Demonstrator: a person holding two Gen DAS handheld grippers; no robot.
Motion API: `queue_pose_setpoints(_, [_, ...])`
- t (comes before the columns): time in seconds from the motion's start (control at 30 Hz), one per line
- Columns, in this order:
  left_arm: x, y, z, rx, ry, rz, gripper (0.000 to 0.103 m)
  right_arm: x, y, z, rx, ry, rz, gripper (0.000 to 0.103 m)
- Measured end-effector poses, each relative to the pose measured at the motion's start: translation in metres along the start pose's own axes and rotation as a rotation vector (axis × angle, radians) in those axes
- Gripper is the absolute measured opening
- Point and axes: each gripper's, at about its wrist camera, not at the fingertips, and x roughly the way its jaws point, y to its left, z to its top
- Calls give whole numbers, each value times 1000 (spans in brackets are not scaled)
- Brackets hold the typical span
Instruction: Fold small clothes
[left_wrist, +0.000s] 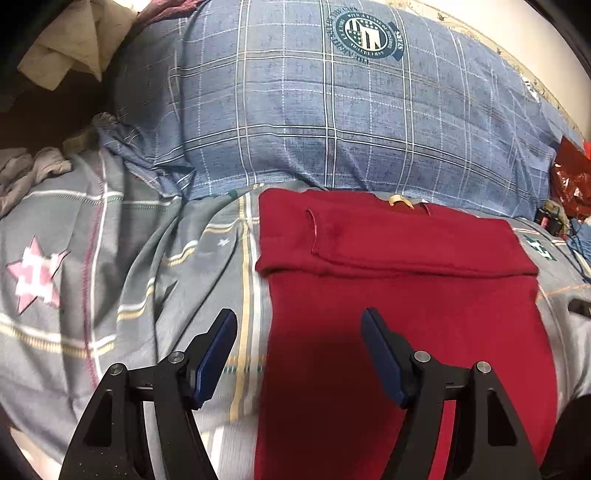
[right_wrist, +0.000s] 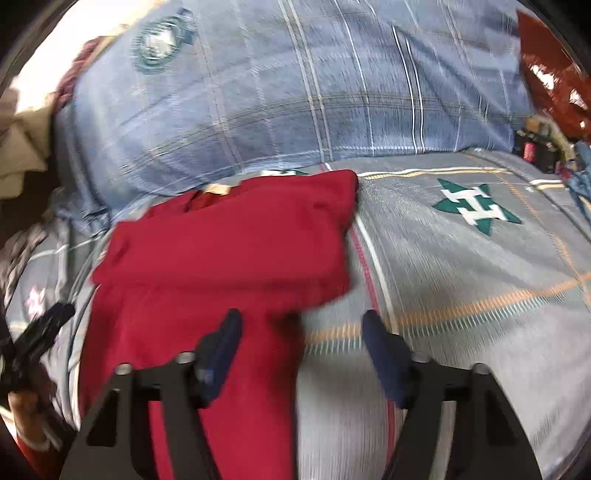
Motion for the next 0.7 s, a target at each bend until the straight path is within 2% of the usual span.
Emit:
queue_pose_setpoints(0.1, [-21,4,-12,-2,-4,2,69,-28,8,-28,-26,17,62,75])
queue_pose_setpoints(0.27, [-43,15,-32,-26,7,-7,69,-56,19,-60,-35,17,102,79])
queue_pose_setpoints(0.4, [-58,25,-50,-45,3,-16,69,-64,32,-78,-36,14,127,83])
queue_pose_setpoints(0.6, [-66,44,-70,-61,55,-46,69,-58,48,-109,-89,67,114,84])
queue_pose_setpoints(0.7, [-69,60,-77,-96,79,-68,69,-60,44,-118,-65,67,116,84])
